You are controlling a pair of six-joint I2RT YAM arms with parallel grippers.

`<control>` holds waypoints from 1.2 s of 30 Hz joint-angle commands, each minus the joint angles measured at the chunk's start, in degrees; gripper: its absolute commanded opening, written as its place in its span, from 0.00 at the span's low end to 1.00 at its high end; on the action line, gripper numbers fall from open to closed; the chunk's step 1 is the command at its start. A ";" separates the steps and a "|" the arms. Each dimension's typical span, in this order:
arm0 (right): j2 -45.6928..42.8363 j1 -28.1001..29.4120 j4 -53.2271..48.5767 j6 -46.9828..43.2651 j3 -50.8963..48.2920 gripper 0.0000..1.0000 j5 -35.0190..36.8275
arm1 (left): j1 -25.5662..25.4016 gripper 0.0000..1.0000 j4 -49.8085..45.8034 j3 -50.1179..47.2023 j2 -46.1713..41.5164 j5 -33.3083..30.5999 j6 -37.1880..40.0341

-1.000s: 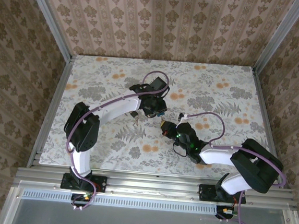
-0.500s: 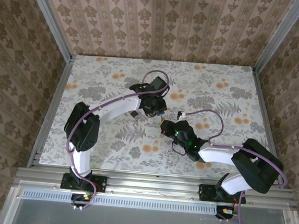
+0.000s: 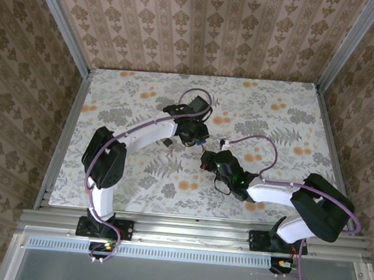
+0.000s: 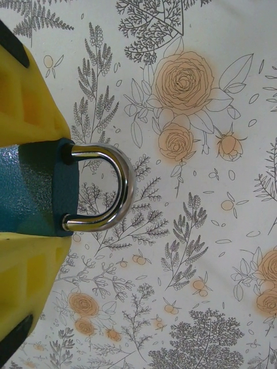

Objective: Unlock with the key

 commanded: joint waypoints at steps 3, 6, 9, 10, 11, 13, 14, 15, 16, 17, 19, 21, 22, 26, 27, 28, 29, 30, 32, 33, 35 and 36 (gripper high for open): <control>-2.82 -2.76 6.07 6.35 -0.62 0.00 -1.19 | -1.13 0.21 -2.57 1.24 0.23 3.47 0.65; -3.04 -3.76 7.41 8.34 -1.16 0.00 -2.76 | -1.20 0.21 -2.41 1.25 0.10 3.67 0.64; -2.84 -4.07 7.28 8.54 -1.07 0.00 -3.34 | -1.20 0.21 -2.24 1.25 0.08 3.97 0.64; -2.52 -4.42 7.72 8.79 -1.21 0.00 -3.90 | -1.20 0.21 -2.35 1.33 0.06 4.01 0.72; -2.22 -4.61 8.24 9.13 -1.41 0.00 -4.10 | -1.19 0.21 -2.48 1.41 0.06 3.98 0.81; -1.14 -5.31 10.07 10.54 -2.10 0.00 -4.80 | -1.18 0.21 -2.93 1.67 0.01 3.82 0.90; -0.60 -5.49 11.10 10.85 -2.33 0.00 -5.15 | -1.19 0.21 -3.09 1.76 0.10 3.80 0.86; -0.07 -5.56 11.65 11.00 -2.40 0.00 -5.33 | -1.23 0.21 -3.55 2.05 0.21 3.62 0.99; 0.37 -5.62 11.87 10.99 -2.27 0.00 -5.49 | -1.35 0.21 -4.33 2.70 0.37 3.30 1.19; 0.72 -5.58 12.29 10.72 -2.23 0.00 -5.58 | -1.39 0.21 -5.06 3.35 0.70 3.12 1.46; 1.70 -5.52 13.80 10.31 -2.31 0.00 -5.61 | -1.63 0.21 -6.80 4.78 1.34 2.57 1.84; 2.94 -5.46 15.50 9.71 -2.48 0.00 -5.65 | -1.60 0.21 -7.62 5.54 1.79 2.53 1.65; 3.61 -5.38 16.22 9.48 -2.65 0.00 -5.34 | -1.61 0.21 -7.76 5.77 1.98 2.65 1.52; 5.90 -5.15 19.41 8.61 -3.45 0.00 -4.56 | -1.32 0.21 -8.31 6.84 2.60 3.27 1.25; 6.48 -5.07 20.49 8.56 -3.74 0.00 -4.40 | -1.37 0.21 -8.51 7.17 2.64 3.27 1.25; 6.86 -5.14 21.29 8.58 -3.96 0.00 -4.30 | -1.29 0.21 -8.60 7.33 2.69 3.27 1.34; 7.10 -5.07 21.99 8.64 -4.14 0.00 -4.08 | -1.35 0.21 -8.73 7.48 2.69 3.19 1.34; 7.51 -5.07 23.10 8.68 -4.33 0.00 -4.04 | -1.30 0.21 -8.73 7.45 2.62 3.19 1.34; 8.16 -5.06 24.42 8.92 -4.34 0.00 -4.16 | -1.22 0.21 -8.44 7.23 2.61 3.19 1.13; 8.27 -5.02 24.67 9.00 -4.17 0.00 -4.28 | -1.29 0.21 -8.26 6.96 2.61 3.51 0.99; 8.43 -4.80 25.54 8.34 -4.06 0.00 -4.02 | -1.19 0.21 -7.95 6.71 2.61 3.71 0.69; 8.45 -4.69 25.82 7.81 -4.05 0.00 -3.90 | -1.20 0.20 -7.78 6.53 2.56 3.83 0.56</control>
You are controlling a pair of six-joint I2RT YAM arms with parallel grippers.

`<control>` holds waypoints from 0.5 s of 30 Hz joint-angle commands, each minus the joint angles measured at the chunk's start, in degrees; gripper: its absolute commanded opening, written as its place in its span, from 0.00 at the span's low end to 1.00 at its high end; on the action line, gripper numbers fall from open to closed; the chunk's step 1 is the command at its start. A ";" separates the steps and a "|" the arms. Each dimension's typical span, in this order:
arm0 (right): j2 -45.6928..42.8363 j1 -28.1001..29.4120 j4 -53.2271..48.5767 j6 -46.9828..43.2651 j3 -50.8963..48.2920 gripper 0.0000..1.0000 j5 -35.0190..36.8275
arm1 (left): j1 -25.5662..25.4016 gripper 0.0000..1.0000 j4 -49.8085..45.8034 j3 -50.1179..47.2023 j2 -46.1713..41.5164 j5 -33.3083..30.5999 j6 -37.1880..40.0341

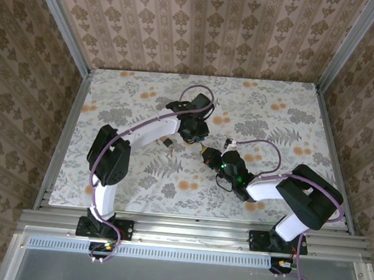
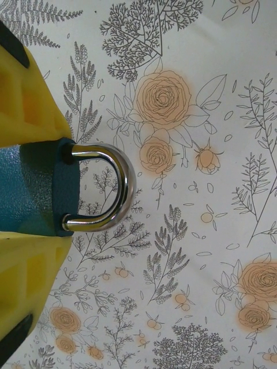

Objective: Unlock with the key

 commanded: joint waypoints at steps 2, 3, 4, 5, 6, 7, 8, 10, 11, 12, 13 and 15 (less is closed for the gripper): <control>0.91 0.09 5.16 -2.28 0.60 0.00 3.75 | -1.55 0.20 -2.72 1.13 -0.74 6.74 -0.63; 0.91 0.36 5.12 -2.93 0.65 0.00 4.14 | -1.49 0.20 -2.55 1.05 -0.77 6.72 -0.73; 1.04 0.43 5.10 -3.24 0.75 0.00 4.16 | -1.47 0.20 -2.45 1.03 -0.76 6.79 -0.70; 1.17 0.55 5.12 -3.55 0.78 0.00 4.28 | -1.49 0.20 -2.45 1.05 -0.84 6.80 -0.74; 1.36 0.74 5.10 -3.82 0.91 0.00 4.50 | -1.48 0.20 -2.45 1.05 -0.85 6.80 -0.75; 1.58 0.88 5.02 -3.88 1.02 0.00 4.64 | -1.50 0.20 -2.45 1.01 -0.85 6.80 -0.87; 1.85 1.10 5.09 -3.87 1.13 0.00 4.64 | -1.38 0.20 -2.39 1.05 -0.85 6.88 -0.96; 2.54 1.36 5.76 -3.61 1.22 0.00 4.81 | -1.38 0.20 -2.19 0.94 -1.03 6.93 -0.99; 2.82 1.46 6.08 -3.42 1.22 0.00 4.95 | -1.35 0.20 -2.15 0.88 -1.03 6.82 -1.01; 3.08 1.46 6.75 -3.18 1.13 0.00 5.08 | -1.33 0.20 -2.10 0.85 -1.03 6.88 -1.01; 3.34 1.44 7.25 -3.07 1.05 0.00 5.08 | -1.33 0.20 -2.03 0.78 -1.11 6.97 -1.01; 3.43 1.44 7.56 -2.80 0.97 0.00 5.25 | -1.33 0.20 -2.01 0.63 -1.21 6.97 -1.01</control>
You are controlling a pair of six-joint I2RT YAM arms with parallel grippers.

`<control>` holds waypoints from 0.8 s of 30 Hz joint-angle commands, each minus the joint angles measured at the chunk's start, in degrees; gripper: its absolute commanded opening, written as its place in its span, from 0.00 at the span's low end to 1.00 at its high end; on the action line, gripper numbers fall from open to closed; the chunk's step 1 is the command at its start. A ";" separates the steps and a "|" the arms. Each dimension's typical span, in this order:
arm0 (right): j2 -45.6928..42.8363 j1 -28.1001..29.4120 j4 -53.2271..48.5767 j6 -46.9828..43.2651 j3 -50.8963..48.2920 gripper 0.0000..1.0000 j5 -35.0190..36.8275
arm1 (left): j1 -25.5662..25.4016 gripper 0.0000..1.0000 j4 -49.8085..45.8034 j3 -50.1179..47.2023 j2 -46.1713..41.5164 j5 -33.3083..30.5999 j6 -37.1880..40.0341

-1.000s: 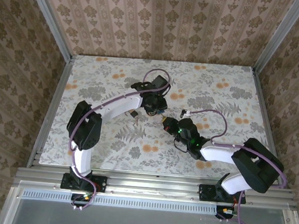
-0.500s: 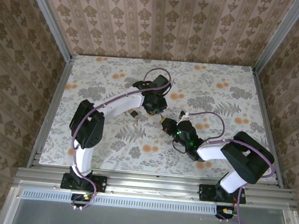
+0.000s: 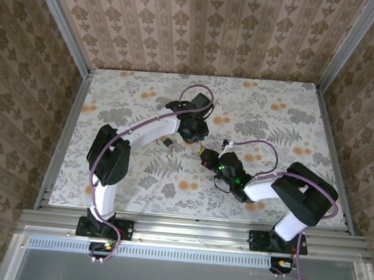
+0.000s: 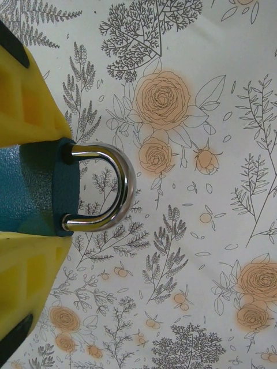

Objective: Unlock with the key

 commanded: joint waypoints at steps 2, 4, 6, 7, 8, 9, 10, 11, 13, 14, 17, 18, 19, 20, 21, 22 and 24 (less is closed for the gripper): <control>0.68 -0.07 4.79 0.20 0.66 0.00 4.41 | -1.48 0.20 -2.00 0.38 -1.37 6.71 -0.99; 0.59 -0.21 5.67 1.09 0.11 0.00 4.71 | -1.43 0.20 -1.82 0.04 -1.55 6.69 -1.02; 0.21 -0.47 6.00 2.12 -0.25 0.00 4.40 | -1.40 0.20 -1.81 -0.09 -1.48 6.77 -0.96; -0.16 -0.47 5.81 2.16 -0.27 0.00 4.24 | -1.40 0.20 -1.78 -0.16 -1.49 6.78 -0.90; -0.57 -0.55 5.06 2.61 -0.33 0.00 4.30 | -1.40 0.20 -1.72 -0.21 -1.46 6.78 -0.83; -1.11 -0.70 4.49 3.14 -0.40 0.00 4.26 | -1.33 0.20 -1.88 -0.10 -1.38 6.70 -0.66; -1.65 -0.87 4.26 3.30 -0.60 0.00 3.91 | -1.43 0.19 -2.18 0.12 -1.29 6.52 -0.40; -2.22 -0.97 3.68 3.66 -0.71 0.00 3.90 | -1.42 0.19 -2.46 0.26 -1.20 6.38 -0.17; -3.01 -1.23 2.66 3.79 -0.74 0.00 3.78 | -1.55 0.19 -2.91 0.60 -1.03 5.99 0.28; -2.97 -1.32 2.65 3.98 -0.80 0.00 3.62 | -1.57 0.19 -2.96 0.61 -0.98 5.99 0.33; -1.12 -1.72 5.25 5.56 -0.89 0.00 2.00 | -1.74 0.19 -3.05 0.90 -0.68 5.99 0.42; -0.25 -1.75 6.56 5.91 -0.88 0.00 1.53 | -1.81 0.19 -3.04 1.02 -0.59 5.99 0.42; 0.50 -1.76 7.44 6.31 -0.82 0.00 1.06 | -1.83 0.19 -3.11 1.05 -0.59 5.90 0.51; 0.96 -1.83 7.98 6.81 -0.88 0.00 0.91 | -1.83 0.19 -3.15 1.14 -0.64 5.81 0.51; 1.35 -1.83 8.48 7.14 -1.04 0.00 1.01 | -1.92 0.19 -3.46 1.20 -0.59 5.66 0.67; 1.77 -1.89 9.23 7.42 -1.28 0.00 1.05 | -1.92 0.19 -3.59 1.25 -0.66 5.51 0.84; 2.29 -2.03 10.86 7.66 -1.54 0.00 0.84 | -1.88 0.19 -3.76 1.22 -0.72 5.46 1.06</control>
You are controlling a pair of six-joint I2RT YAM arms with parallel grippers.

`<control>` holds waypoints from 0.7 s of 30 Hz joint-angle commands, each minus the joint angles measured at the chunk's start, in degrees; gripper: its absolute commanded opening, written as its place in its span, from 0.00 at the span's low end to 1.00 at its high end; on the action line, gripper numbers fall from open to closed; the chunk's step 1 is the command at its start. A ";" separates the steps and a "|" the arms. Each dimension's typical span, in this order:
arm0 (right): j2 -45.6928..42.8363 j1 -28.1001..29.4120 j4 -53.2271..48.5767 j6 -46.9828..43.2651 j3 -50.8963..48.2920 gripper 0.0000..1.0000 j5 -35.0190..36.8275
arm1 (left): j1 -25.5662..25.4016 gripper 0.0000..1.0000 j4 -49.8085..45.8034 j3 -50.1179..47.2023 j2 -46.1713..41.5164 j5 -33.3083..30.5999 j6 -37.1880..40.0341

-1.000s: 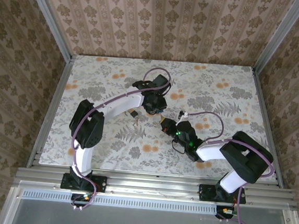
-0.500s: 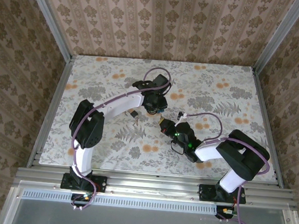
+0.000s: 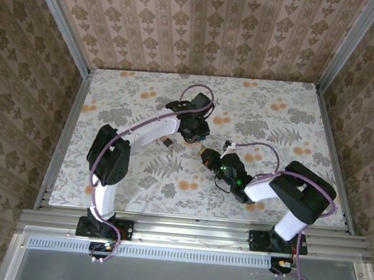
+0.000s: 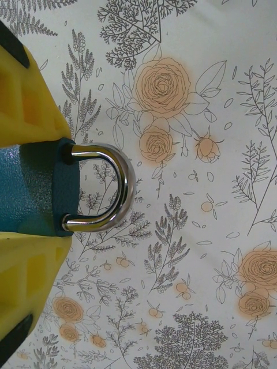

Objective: Unlock with the key

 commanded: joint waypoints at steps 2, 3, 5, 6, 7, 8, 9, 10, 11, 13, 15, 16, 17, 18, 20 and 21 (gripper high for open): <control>0.96 -1.35 6.15 1.76 -0.17 0.00 2.44 | -1.86 0.19 -4.96 1.21 -0.67 4.70 1.06; 1.00 -1.38 6.05 1.85 -0.13 0.00 2.44 | -1.85 0.19 -4.93 1.15 -0.70 4.74 1.02; 1.42 -1.48 7.52 2.10 -0.50 0.00 2.07 | -1.81 0.19 -4.86 1.10 -0.67 4.78 1.15; 1.57 -1.67 8.41 2.32 -0.75 0.00 1.87 | -1.83 0.19 -4.84 1.09 -0.72 4.78 1.22; 1.52 -1.76 8.54 2.48 -0.95 0.00 1.85 | -1.86 0.19 -4.86 1.14 -0.68 4.72 1.30; 1.30 -1.75 8.27 2.40 -0.96 0.00 1.83 | -1.81 0.19 -4.85 1.10 -0.68 4.69 1.32; 0.85 -1.75 7.46 2.09 -0.91 0.00 1.85 | -1.84 0.19 -4.86 1.05 -0.67 4.72 1.41; 0.36 -1.76 6.03 1.57 -0.67 0.00 1.70 | -1.86 0.19 -4.95 0.99 -0.59 4.69 1.41; 0.07 -1.77 4.97 1.30 -0.40 0.00 1.62 | -1.86 0.19 -4.90 1.00 -0.54 4.69 1.49; 0.05 -1.75 4.87 0.94 -0.29 0.00 1.24 | -1.81 0.19 -5.04 1.14 -0.43 4.69 1.58; 0.80 -1.81 6.31 1.58 -0.39 0.00 0.74 | -1.86 0.19 -5.13 1.01 -0.41 4.61 1.53; 1.25 -1.83 7.13 1.95 -0.38 0.00 0.40 | -1.81 0.19 -5.08 1.04 -0.40 4.69 1.63; 1.64 -1.92 7.90 2.15 -0.37 0.00 0.01 | -1.86 0.19 -5.00 0.99 -0.41 4.70 1.67; 2.08 -2.02 8.39 2.51 -0.43 0.00 -0.27 | -1.86 0.19 -5.09 1.05 -0.41 4.69 1.67; 2.59 -2.26 10.30 3.45 -0.89 0.00 -0.66 | -1.86 0.19 -5.10 0.94 -0.49 4.62 1.83; 2.85 -2.44 11.48 3.96 -1.16 0.00 -0.93 | -1.84 0.19 -5.21 0.84 -0.56 4.54 1.85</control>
